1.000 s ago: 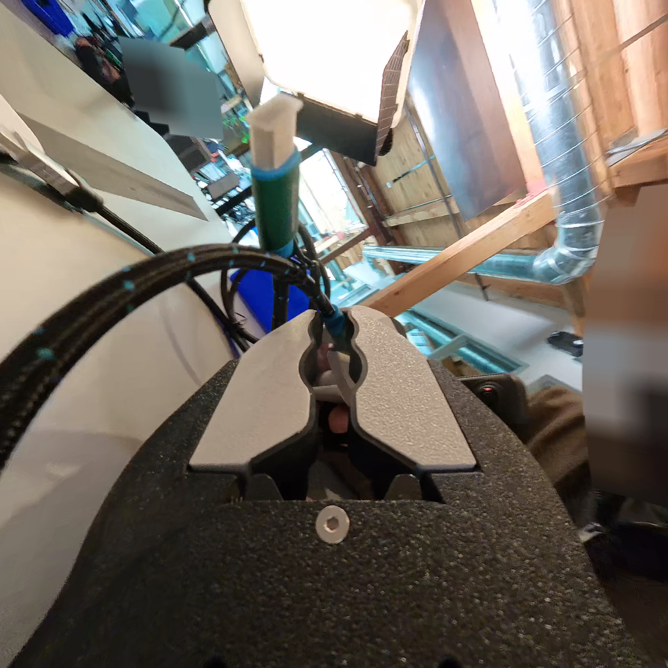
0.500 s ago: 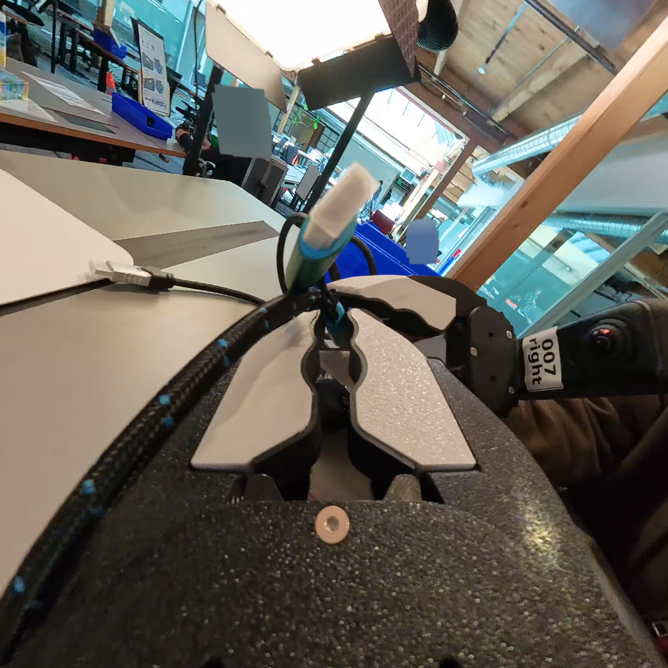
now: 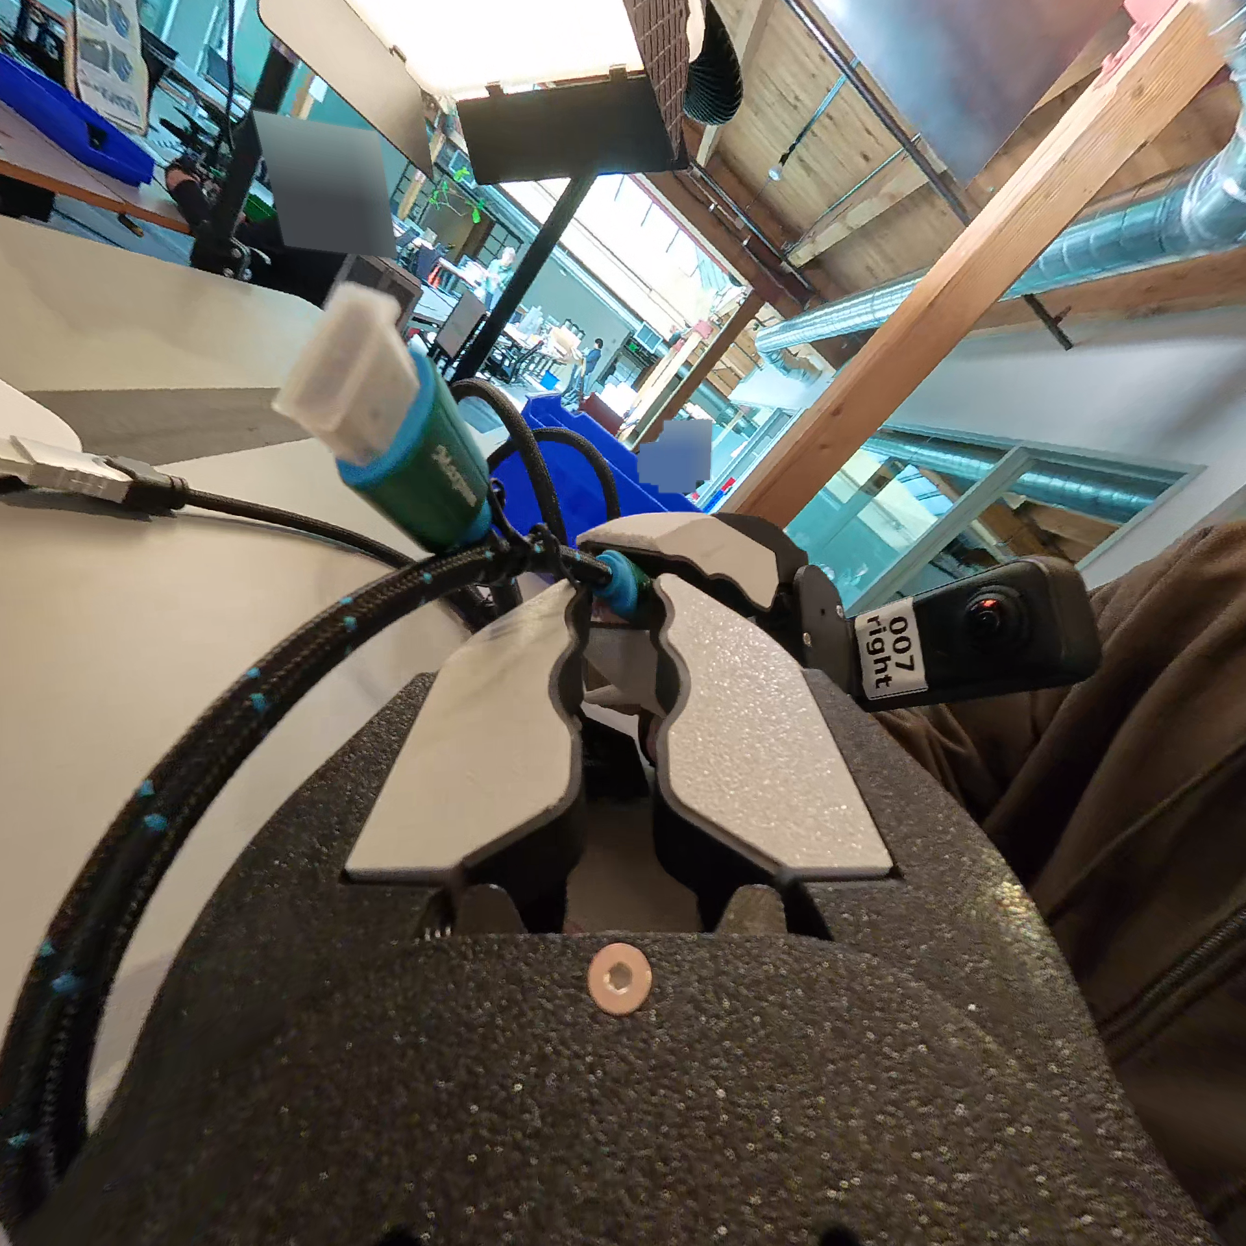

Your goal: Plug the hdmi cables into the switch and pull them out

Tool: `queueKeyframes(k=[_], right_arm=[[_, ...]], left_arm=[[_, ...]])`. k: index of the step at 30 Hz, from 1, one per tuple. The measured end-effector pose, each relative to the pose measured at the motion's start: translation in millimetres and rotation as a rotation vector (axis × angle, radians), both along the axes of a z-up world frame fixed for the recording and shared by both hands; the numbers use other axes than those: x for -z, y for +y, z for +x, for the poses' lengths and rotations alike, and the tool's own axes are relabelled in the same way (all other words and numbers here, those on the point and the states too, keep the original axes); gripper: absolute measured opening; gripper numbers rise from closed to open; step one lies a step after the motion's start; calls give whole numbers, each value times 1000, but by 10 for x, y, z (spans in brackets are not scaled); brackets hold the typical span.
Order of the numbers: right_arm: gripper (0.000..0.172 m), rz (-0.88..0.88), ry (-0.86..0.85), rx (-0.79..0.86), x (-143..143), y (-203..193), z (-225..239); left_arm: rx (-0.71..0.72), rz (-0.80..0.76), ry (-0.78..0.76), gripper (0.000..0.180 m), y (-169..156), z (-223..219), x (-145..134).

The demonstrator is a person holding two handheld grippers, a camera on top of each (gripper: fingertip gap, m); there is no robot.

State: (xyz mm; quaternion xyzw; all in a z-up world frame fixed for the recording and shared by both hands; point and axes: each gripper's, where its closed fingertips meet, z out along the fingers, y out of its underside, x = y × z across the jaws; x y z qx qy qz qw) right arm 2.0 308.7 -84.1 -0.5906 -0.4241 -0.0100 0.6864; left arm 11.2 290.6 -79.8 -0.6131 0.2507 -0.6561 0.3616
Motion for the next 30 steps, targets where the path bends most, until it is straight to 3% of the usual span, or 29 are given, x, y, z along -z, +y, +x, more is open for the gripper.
queueKeyframes(k=[9, 14, 19, 25, 27, 30], right_arm=[[21, 41, -20, -55, -21, -69, -44], [26, -17, -36, 0, 73, 14, -10], [28, -37, -10, -18, 50, -1, 8], [28, 22, -76, 29, 56, 10, 10], [20, 40, -91, 53, 57, 24, 27], [19, 50, -88, 21, 45, -1, 22]], left_arm=[[122, -192, -130, 14, -65, -34, -22], [-34, -61, -30, 12, 83, -66, 25], [-214, 236, 101, 11, 159, -196, -89], [-194, 306, 172, 11, 103, -148, -42], [-185, 319, 184, 11, 84, -127, -34], [-153, 283, 144, 11, 55, -135, -48]])
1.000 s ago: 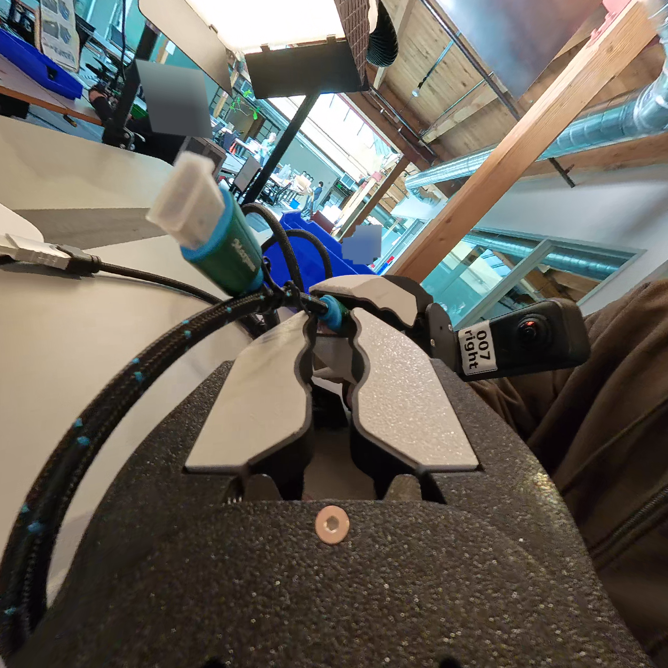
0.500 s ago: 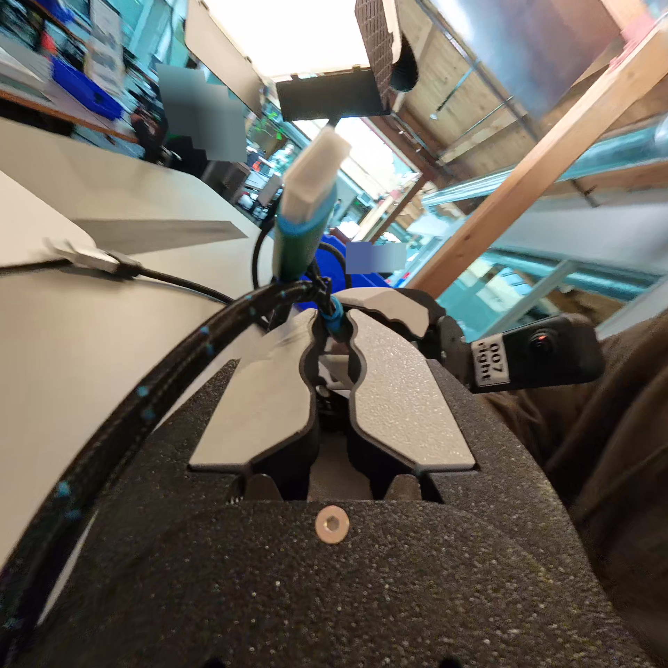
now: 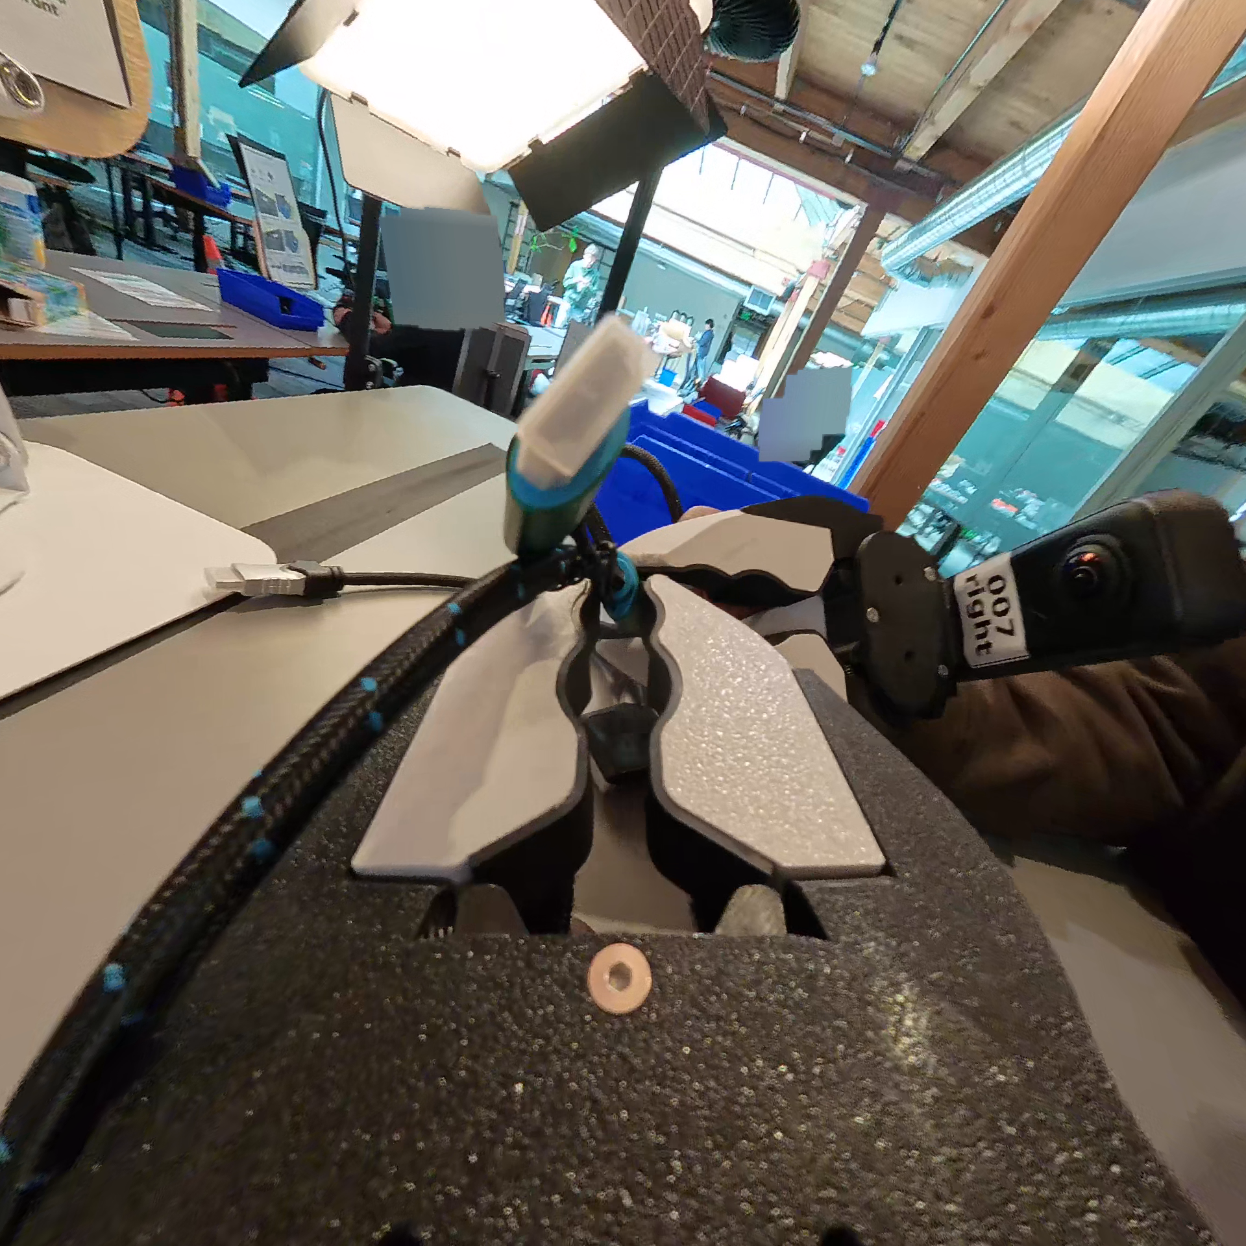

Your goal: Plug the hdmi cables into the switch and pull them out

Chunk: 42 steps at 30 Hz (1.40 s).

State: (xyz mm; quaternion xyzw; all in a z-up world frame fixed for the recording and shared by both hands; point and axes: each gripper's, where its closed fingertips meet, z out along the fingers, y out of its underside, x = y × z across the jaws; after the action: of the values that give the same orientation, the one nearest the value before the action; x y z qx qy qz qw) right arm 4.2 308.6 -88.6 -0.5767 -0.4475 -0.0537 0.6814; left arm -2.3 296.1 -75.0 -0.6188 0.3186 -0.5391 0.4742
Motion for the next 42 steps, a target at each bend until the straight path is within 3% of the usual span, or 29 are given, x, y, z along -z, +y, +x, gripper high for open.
queueKeyframes(k=[5, 9, 18, 42], right_arm=[[19, 38, 21, -111, -58, -115, -86], [18, 57, -7, -129, -36, -130, -97], [18, 67, 56, -199, -124, -214, -129], [18, 16, 71, -140, -89, -136, -103]], left_arm=[[72, -74, -46, 17, -58, -40, -9], [97, -89, -30, 14, -90, -49, 24], [180, -147, -150, 15, -181, -58, -95], [186, -253, -193, 12, -100, -6, -73]])
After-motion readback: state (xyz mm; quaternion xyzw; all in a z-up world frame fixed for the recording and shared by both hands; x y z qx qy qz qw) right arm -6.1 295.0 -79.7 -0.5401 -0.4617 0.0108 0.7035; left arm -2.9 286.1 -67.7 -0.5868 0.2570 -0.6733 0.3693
